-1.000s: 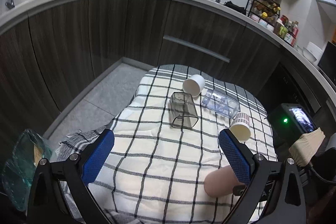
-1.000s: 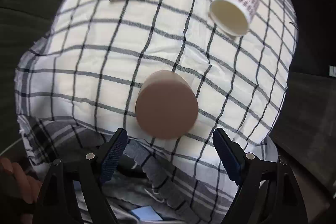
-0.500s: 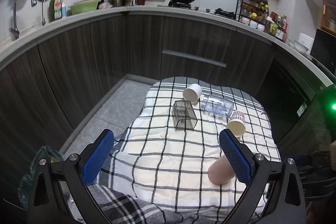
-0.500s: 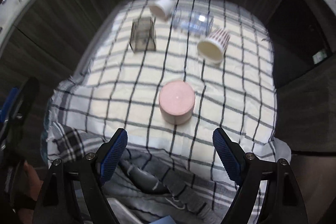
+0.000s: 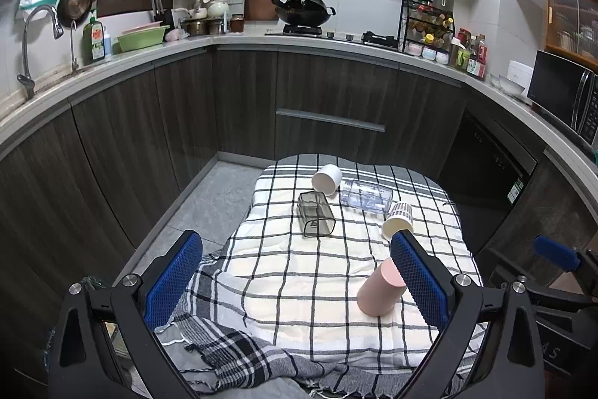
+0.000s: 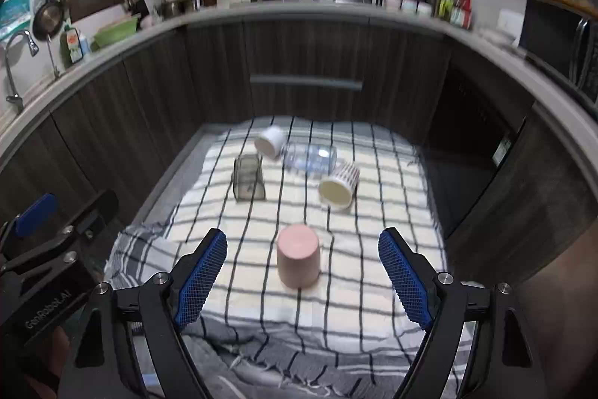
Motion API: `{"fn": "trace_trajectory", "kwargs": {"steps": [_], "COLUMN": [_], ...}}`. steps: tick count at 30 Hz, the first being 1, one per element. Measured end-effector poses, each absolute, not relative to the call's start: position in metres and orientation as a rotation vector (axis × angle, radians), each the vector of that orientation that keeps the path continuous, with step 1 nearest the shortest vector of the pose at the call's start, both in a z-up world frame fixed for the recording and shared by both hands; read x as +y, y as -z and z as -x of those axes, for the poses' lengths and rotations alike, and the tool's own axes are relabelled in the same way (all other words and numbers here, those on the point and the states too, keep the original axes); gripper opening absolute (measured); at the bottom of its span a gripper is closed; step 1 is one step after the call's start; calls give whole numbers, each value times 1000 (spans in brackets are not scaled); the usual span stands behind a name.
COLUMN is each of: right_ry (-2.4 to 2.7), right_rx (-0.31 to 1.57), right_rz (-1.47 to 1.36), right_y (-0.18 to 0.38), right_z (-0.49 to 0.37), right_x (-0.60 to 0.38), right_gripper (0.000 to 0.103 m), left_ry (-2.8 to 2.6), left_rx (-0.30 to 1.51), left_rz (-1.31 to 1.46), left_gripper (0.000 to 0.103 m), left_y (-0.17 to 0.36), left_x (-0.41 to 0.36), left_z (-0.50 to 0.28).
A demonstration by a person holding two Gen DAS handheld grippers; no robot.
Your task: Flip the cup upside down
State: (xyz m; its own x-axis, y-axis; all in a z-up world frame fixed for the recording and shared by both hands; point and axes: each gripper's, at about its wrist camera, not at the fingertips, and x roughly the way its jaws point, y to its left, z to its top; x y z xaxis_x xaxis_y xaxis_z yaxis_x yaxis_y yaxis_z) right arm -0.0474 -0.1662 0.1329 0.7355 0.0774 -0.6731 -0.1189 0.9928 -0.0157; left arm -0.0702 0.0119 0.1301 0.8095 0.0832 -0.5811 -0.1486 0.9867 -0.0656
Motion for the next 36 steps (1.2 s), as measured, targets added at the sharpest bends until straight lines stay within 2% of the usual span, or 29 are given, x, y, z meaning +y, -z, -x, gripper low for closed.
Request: {"fn": "trace_trajectory", "kwargs": {"steps": [8,36], "right_ry": [-63,-29], "right_rx": [639,629], "right_rz": [57,11], "right_y": [-144,-144], "right_z": [79,82], "right_x": [-169,-185], "right_gripper": [88,88], "left_ry": [-136,-155], "left_rx": [582,579], "left_rz": [75,54], "left_gripper": [103,103], "left_y": [-138,-137], "left_x": [7,3], "left_z": [86,87]}}
